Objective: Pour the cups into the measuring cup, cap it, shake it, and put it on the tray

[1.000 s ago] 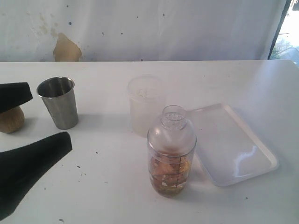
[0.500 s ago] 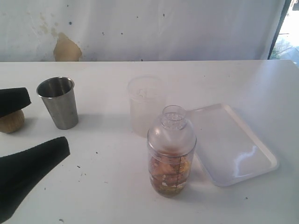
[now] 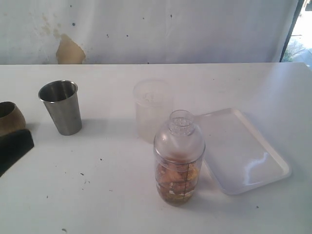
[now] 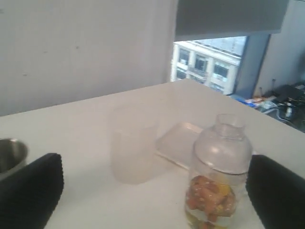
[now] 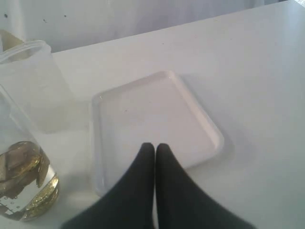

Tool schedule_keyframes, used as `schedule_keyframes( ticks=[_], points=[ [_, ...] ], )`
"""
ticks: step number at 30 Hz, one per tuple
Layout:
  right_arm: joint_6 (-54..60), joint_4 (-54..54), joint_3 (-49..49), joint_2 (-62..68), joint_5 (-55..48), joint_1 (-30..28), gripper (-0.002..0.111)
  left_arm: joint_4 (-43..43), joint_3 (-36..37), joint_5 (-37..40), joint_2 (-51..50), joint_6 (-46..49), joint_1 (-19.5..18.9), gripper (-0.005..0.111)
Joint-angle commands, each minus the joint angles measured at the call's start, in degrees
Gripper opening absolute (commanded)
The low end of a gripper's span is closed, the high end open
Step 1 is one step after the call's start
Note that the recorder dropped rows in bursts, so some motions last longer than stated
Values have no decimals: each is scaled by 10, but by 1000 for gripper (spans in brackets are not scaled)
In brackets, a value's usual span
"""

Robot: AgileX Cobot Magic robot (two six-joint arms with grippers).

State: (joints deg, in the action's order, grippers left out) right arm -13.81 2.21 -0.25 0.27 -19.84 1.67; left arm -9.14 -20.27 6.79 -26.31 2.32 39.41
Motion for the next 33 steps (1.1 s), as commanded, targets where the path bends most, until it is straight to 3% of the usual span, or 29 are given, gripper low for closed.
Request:
schedule_keyframes(
  ticks=[1,3,7,8,11,19,24,27,33],
  points=[
    [0,-3,3,-3,1,-5,0,13,2,64,50,-10,-86,94],
    [0,-3,3,-3,1,-5,0,31,2,108,78,-9,-112,76],
    [0,-3,3,-3,1,-5,0,55,2,228,127,16,-172,7],
    [0,-3,3,-3,1,-5,0,58,2,248,134,18,-188,1],
    [0,-3,3,-3,1,-5,0,66,20,232,156,18,-232,1],
    [0,-3,3,-3,1,-5,0,67,149,56,240,13,-357,1],
    [0,-3,3,-3,1,-5,0,67,203,42,260,3,-421,1],
    [0,-3,3,-3,1,-5,0,70,203,66,263,14,-440,1],
    [0,-3,3,-3,1,-5,0,70,203,61,263,44,-441,1]
  ],
)
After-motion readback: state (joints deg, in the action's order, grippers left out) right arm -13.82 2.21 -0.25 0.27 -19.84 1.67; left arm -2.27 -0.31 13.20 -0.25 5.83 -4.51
